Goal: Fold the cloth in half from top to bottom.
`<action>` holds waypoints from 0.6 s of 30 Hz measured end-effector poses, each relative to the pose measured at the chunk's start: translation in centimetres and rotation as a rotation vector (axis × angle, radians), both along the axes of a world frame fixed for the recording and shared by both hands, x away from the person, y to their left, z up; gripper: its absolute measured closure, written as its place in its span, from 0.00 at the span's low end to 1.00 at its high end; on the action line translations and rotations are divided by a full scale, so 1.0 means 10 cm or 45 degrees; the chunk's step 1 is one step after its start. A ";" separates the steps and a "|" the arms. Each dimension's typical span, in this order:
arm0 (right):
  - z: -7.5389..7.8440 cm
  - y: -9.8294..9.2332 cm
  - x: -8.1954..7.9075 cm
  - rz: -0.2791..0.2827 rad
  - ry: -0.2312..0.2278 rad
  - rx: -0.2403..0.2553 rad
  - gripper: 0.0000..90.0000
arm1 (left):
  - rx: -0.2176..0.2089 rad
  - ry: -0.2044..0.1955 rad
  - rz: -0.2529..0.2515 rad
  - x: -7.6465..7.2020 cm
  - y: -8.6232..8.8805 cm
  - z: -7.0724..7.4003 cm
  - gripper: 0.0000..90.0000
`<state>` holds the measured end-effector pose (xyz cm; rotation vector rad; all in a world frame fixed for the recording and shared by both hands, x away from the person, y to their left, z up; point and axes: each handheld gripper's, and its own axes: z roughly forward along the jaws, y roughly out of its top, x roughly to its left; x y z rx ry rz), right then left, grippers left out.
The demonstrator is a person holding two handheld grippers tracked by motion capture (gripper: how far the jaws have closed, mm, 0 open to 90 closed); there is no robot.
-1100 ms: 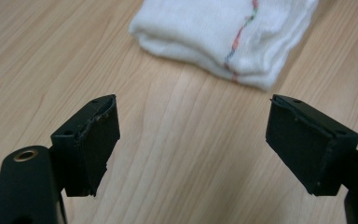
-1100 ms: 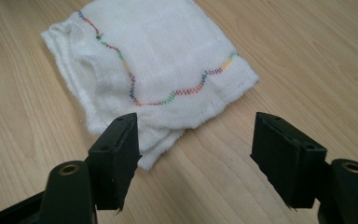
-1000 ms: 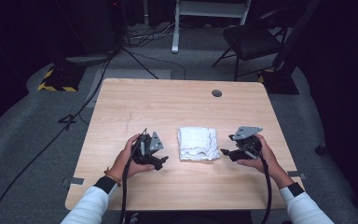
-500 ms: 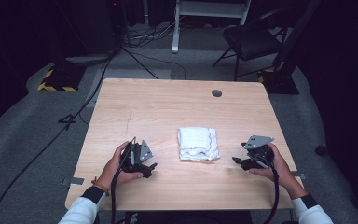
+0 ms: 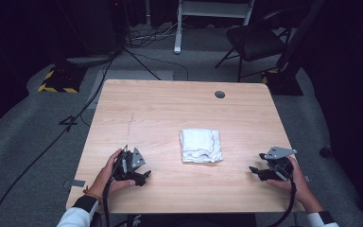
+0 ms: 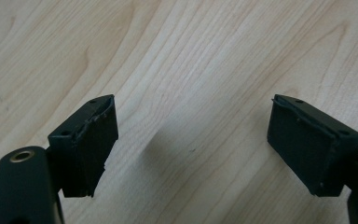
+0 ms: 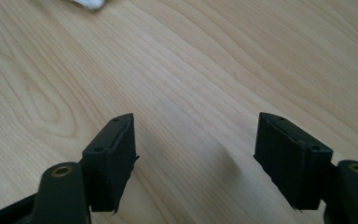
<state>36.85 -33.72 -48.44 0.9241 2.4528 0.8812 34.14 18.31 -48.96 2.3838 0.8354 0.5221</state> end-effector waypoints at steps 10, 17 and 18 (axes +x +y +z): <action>-0.18 -0.38 -0.08 -0.135 0.021 0.190 0.24 | -0.244 0.090 0.094 -0.03 0.31 -0.14 0.18; -0.19 -0.38 -0.08 -0.142 0.011 0.191 0.23 | -0.246 0.093 0.098 -0.03 0.31 -0.14 0.18; -0.19 -0.38 -0.08 -0.143 0.012 0.192 0.23 | -0.245 0.093 0.099 -0.03 0.31 -0.14 0.18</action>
